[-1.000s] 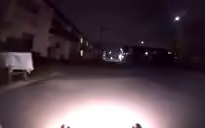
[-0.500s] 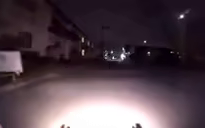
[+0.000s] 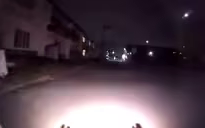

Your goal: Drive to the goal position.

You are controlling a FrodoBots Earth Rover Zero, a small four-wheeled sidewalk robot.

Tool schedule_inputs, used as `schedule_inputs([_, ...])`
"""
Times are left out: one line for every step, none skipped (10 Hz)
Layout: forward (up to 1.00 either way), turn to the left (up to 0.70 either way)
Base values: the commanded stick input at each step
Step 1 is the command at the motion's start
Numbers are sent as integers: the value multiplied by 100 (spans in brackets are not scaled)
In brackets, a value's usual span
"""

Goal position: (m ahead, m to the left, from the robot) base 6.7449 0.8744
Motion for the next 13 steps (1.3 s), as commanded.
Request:
schedule_inputs([100,-38])
schedule_inputs([100,-40])
schedule_inputs([100,-40])
schedule_inputs([100,-40])
schedule_inputs([100,-40])
schedule_inputs([100,-23])
schedule_inputs([100,-6])
schedule_inputs([100,0])
schedule_inputs([100,0])
schedule_inputs([100,0])
schedule_inputs([100,0])
schedule_inputs([100,0])
schedule_inputs([100,0])
